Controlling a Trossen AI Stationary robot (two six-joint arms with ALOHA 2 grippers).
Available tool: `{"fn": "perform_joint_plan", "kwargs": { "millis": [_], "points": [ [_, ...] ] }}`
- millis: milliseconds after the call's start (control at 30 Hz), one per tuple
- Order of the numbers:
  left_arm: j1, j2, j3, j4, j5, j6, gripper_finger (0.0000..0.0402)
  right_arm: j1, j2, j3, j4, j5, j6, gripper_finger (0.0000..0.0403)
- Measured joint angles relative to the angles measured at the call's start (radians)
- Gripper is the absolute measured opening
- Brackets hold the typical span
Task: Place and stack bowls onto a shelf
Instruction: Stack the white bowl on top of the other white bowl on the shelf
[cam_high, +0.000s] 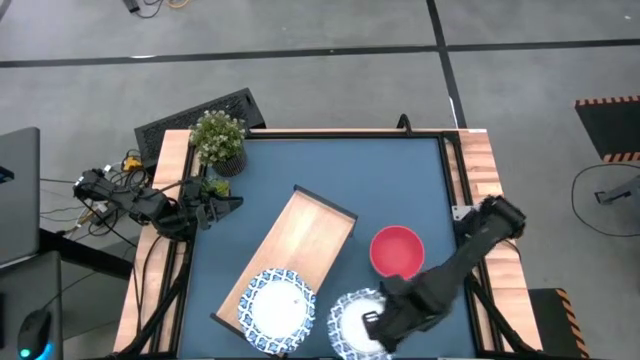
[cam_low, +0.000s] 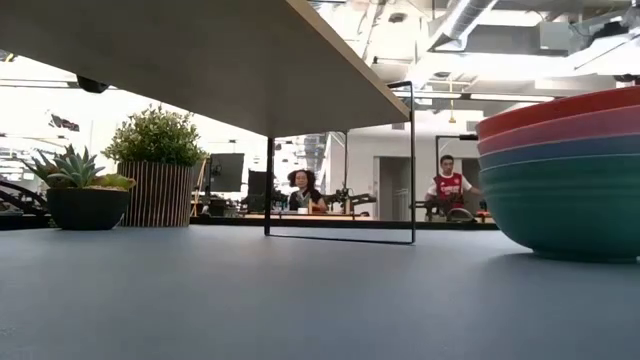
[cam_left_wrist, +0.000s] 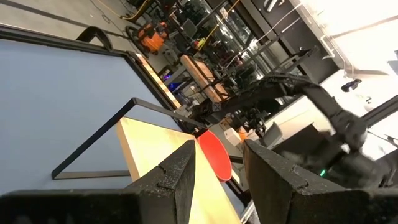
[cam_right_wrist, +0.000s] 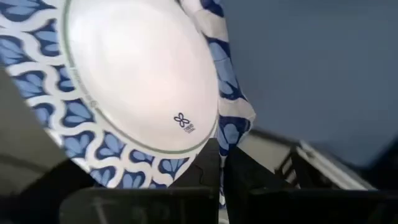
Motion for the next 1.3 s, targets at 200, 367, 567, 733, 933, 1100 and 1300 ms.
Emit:
{"fn": "perform_joint_plan", "kwargs": {
  "millis": [200,367,567,733,933,1100,1300],
  "points": [
    [0.000,0.000,0.000,0.000,0.000,-0.009,0.0121,0.080,-0.108,0.124,-0.142,0.070,0.066,0.0023],
    [0.000,0.000,0.000,0.000,0.000,0.002,0.0121,0.089,-0.173,0.194,-0.219,0.224,0.067,0.0023],
    [0.000,0.000,0.000,0.000,-0.001,0.001,0.0121,-0.075,-0.155,0.209,-0.114,0.339,-0.195,0.0023],
    [0.000,0.000,0.000,0.000,0.000,-0.014,0.0121,-0.225,-0.103,0.209,0.126,0.269,-0.535,0.0023],
    [0.000,0.000,0.000,0.000,-0.001,-0.015,0.0121,-0.352,-0.039,0.209,0.251,0.138,-0.755,0.0023],
    [0.000,0.000,0.000,0.000,-0.001,-0.019,0.0121,-0.385,0.009,0.208,0.312,0.050,-0.808,0.0023],
    [0.000,0.000,0.000,0.000,-0.001,-0.024,0.0121,-0.380,0.008,0.208,0.354,0.026,-0.815,0.0023]
  ]
}}
